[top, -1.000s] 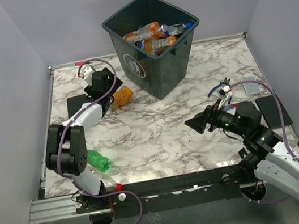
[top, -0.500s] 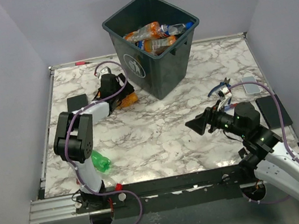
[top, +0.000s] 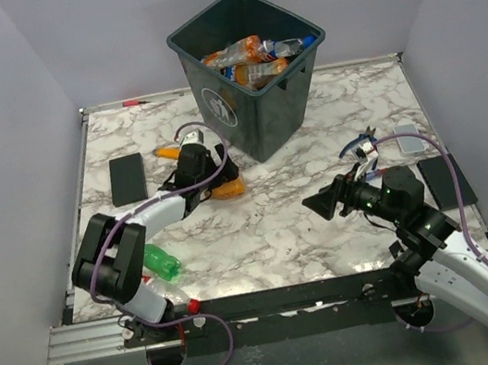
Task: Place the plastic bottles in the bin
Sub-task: Pick up the plastic bottle at the center of the board.
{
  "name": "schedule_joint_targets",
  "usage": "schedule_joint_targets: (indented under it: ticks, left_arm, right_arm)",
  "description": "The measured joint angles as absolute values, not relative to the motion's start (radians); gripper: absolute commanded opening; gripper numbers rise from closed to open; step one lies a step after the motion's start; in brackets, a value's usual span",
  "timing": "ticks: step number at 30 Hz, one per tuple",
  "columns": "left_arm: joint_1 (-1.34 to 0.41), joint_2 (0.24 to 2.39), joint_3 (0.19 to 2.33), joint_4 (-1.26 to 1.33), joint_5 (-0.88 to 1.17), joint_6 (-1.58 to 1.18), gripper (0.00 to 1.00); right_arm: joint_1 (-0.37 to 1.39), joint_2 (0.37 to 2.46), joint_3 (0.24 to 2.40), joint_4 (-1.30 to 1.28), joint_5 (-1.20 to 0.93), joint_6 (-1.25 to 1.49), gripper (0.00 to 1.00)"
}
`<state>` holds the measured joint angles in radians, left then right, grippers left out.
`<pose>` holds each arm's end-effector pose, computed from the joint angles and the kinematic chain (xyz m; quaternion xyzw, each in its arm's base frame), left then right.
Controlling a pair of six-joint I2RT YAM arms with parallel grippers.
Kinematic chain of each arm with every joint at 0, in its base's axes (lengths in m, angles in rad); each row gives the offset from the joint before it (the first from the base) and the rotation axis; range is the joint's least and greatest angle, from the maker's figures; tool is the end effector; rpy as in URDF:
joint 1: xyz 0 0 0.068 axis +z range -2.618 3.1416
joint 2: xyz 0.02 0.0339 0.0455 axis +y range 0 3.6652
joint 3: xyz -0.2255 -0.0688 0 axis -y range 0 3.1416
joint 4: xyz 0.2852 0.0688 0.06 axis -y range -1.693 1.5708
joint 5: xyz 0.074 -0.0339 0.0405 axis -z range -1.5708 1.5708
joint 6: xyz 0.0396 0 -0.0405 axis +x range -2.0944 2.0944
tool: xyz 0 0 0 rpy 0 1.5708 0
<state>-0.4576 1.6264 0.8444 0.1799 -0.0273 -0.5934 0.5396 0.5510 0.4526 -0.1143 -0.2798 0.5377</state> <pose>0.3331 -0.1628 0.1159 -0.0664 0.8824 -0.2231 0.4088 0.1892 0.1261 0.2396 -0.0883 0.7705 0.4122 0.4782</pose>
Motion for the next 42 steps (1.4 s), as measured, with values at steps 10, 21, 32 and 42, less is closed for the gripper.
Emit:
schedule_joint_targets:
  ticks: [10, 21, 32, 42]
  left_arm:
    - [-0.471, 1.308, 0.755, 0.080, -0.202, -0.721, 0.99]
    - [-0.739, 1.164, 0.587, -0.187, -0.410, -1.353, 0.99]
    - [-0.781, 1.286, 0.684, -0.302, -0.524, -1.759, 0.99]
    - [-0.756, 1.533, 0.834, -0.344, -0.531, -1.883, 0.99]
  right_arm:
    - [0.540, 0.542, 0.418, -0.112, -0.280, 0.557, 0.80]
    - [0.540, 0.743, 0.398, 0.079, -0.311, 0.611, 0.77]
    - [0.540, 0.840, 0.407, 0.182, -0.356, 0.651, 0.77]
    - [0.540, 0.722, 0.409, 0.133, -0.356, 0.656, 0.77]
